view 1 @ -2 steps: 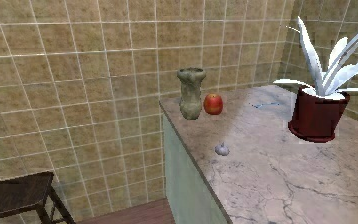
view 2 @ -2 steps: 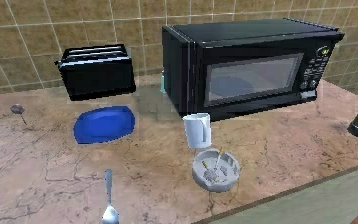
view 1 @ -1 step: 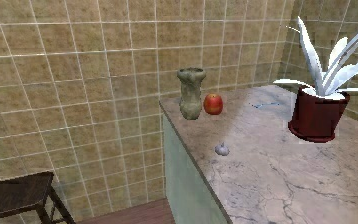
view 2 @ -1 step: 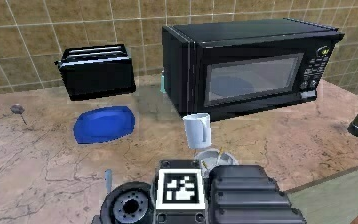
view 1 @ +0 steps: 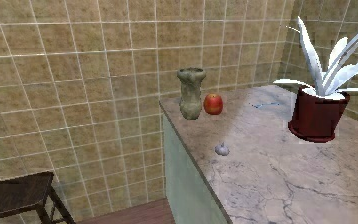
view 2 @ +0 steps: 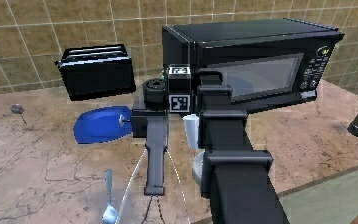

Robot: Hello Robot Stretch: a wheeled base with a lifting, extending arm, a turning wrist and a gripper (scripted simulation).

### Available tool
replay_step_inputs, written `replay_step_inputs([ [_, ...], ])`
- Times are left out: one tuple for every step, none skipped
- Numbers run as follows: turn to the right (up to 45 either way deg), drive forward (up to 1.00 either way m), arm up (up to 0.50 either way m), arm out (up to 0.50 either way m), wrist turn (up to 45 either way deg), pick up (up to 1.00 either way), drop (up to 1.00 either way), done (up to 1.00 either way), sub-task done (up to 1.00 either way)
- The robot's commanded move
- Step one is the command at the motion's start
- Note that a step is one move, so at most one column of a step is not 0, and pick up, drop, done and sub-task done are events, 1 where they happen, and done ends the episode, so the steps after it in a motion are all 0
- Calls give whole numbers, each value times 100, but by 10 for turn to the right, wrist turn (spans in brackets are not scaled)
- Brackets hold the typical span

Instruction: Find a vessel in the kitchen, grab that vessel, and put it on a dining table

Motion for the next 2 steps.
replay_step_inputs([
  [0,0,0,0,450,0,0,0,0],
  [0,0,0,0,450,0,0,0,0],
])
